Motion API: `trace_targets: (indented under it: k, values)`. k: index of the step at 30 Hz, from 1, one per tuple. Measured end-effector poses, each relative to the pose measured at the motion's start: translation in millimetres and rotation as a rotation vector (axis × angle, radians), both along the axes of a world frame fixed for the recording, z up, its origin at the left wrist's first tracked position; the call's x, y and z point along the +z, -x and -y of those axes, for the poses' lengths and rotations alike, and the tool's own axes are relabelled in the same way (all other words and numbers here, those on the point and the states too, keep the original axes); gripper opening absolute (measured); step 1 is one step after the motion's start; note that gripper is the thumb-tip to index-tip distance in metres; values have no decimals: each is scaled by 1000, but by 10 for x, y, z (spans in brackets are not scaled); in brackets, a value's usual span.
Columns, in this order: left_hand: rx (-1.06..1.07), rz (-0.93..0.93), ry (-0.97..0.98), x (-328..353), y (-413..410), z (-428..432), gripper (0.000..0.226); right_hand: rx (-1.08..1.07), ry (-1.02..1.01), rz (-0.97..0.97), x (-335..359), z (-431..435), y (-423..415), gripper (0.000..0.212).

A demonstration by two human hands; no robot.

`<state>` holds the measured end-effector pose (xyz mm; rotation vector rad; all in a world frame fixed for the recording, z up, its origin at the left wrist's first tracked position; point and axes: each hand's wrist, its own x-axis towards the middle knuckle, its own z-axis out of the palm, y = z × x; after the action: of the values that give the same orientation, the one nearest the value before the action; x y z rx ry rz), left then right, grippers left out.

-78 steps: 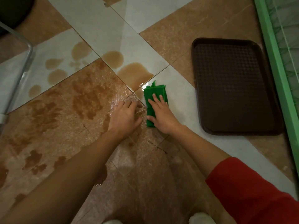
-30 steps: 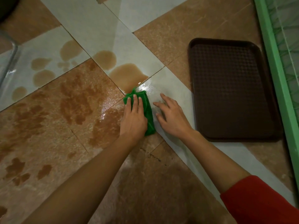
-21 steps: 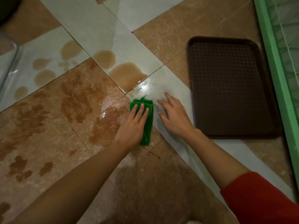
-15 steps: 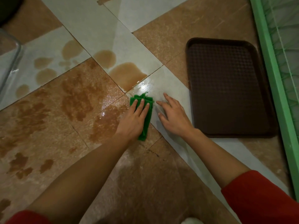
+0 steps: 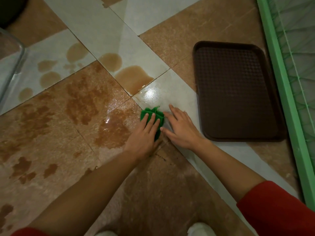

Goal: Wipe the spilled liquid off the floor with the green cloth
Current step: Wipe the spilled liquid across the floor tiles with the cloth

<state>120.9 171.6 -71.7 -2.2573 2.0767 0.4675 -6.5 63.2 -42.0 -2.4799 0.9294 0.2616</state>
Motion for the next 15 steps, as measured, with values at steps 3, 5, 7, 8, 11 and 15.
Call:
trace_targets:
  k: [3,5,7,8,11,15]
  values:
    - [-56,-42,66,-114,-95,-138,59,-24,-11,24,39,7,6,62]
    - [-42,-103,76,-149,-181,-192,57,-41,-25,38,59,0,26,61]
    - [14,-111,86,-156,-208,-175,55,-50,-32,43,65,-7,50,62]
    - [63,-107,69,-150,-191,-140,53,-49,-36,40,67,-9,56,62]
    - [170,-99,61,-135,-80,-23,52,-33,-40,28,70,-21,16,62]
    - [12,-78,74,-169,-65,-217,50,-21,-36,45,105,-8,-80,62]
